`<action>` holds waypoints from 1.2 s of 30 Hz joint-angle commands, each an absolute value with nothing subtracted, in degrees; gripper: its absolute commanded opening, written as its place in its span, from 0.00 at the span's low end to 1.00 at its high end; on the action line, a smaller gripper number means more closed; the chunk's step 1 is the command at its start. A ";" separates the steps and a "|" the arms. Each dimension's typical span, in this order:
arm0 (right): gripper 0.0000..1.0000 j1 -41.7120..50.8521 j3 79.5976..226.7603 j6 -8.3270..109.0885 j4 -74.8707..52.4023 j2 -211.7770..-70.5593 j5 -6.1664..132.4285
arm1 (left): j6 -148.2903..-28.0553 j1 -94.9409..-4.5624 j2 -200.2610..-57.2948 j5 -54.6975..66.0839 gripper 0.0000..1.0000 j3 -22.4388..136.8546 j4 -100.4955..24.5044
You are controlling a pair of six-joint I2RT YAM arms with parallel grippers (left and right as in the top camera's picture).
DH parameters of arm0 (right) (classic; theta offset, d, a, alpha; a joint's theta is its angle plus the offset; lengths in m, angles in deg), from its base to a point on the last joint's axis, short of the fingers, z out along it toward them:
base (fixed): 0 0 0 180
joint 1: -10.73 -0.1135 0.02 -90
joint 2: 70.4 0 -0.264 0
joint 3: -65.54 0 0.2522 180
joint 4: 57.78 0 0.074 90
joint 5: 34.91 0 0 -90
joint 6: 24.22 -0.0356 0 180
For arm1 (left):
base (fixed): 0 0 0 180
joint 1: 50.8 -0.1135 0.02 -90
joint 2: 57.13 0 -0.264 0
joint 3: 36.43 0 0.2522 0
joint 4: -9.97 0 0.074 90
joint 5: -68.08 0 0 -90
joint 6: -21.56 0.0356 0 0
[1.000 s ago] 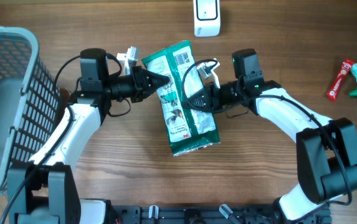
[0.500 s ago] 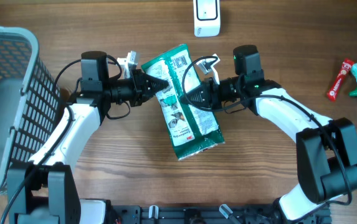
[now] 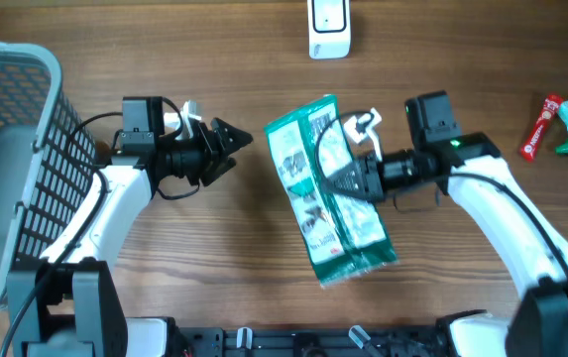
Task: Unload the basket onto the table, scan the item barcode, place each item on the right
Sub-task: 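Release the left gripper and pull the packet right with right gripper, then carry the glove packet up to the white scanner with right gripper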
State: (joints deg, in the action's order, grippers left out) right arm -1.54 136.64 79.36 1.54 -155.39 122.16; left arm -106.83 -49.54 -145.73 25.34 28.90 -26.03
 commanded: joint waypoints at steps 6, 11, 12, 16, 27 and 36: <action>0.05 -1.67 136.69 91.56 14.83 -137.53 119.36 | -106.17 -49.81 -145.97 12.91 1.00 28.97 -37.37; 0.05 -1.67 136.69 91.52 17.72 -130.78 118.92 | -106.83 -49.81 -145.97 -0.10 1.00 28.97 -49.87; 0.05 -1.67 136.69 91.47 17.63 -129.79 118.94 | -106.81 -49.81 -145.97 -1.89 1.00 28.97 -51.69; 0.05 -1.67 136.69 91.08 17.80 -126.84 119.40 | -106.78 -49.81 -145.97 -2.94 1.00 28.97 -54.25; 0.05 -1.67 136.69 80.65 4.12 -128.98 97.17 | -106.78 -49.81 -145.97 -2.96 1.00 28.97 -52.45; 0.05 -1.67 136.69 71.73 -13.39 -138.10 71.80 | -106.78 -49.81 -145.97 -2.94 1.00 28.97 -52.43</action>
